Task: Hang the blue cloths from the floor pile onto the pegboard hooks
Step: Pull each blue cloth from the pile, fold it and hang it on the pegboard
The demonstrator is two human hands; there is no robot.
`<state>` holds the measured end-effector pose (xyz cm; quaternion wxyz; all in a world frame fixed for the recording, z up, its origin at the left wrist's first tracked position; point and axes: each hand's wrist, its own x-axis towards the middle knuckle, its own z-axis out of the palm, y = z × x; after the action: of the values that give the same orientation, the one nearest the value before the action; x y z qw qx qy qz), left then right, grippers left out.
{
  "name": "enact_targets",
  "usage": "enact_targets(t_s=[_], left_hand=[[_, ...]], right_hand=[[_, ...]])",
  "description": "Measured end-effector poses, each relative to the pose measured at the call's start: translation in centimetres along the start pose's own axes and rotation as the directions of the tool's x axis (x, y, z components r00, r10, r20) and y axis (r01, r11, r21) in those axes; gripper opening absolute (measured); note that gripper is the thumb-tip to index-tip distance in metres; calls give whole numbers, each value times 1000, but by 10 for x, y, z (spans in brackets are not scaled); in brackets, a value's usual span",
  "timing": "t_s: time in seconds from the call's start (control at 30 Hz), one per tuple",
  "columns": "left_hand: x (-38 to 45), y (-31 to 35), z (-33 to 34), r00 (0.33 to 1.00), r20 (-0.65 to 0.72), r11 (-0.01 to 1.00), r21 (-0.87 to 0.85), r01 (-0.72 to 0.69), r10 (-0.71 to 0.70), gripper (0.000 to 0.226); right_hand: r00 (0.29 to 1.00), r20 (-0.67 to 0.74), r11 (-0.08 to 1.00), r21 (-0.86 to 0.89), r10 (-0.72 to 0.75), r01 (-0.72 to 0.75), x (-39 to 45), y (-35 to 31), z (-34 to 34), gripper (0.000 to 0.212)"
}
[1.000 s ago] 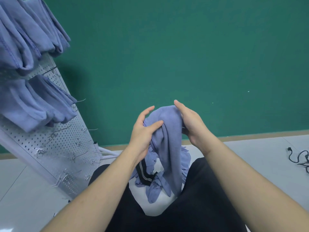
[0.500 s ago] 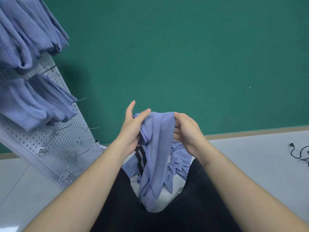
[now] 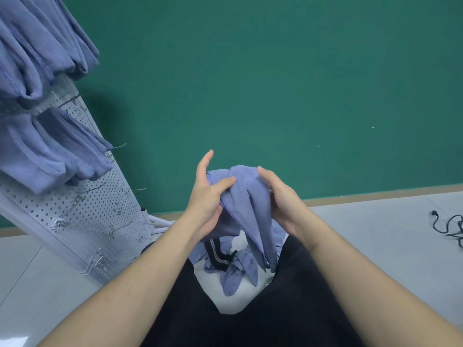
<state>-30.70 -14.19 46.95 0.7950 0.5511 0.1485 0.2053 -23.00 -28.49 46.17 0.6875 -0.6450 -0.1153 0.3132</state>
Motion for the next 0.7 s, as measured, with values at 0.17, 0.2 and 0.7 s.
enact_targets(t_s=[0.17,0.2,0.7], left_hand=[[2,4,-3,995,21,995,25,93,-94,68],[2,4,-5,995,23,994,49,101,-102,65],[0,-2,-20,991,57,985,131,115,-123,53]], right_hand=[[987,-60,981,-127,-152,144,-5,6,1,19],[982,-81,976,-149,-173,160,-5,6,1,18],[964,-201,980,-126,-176,152,2,-5,-6,19]])
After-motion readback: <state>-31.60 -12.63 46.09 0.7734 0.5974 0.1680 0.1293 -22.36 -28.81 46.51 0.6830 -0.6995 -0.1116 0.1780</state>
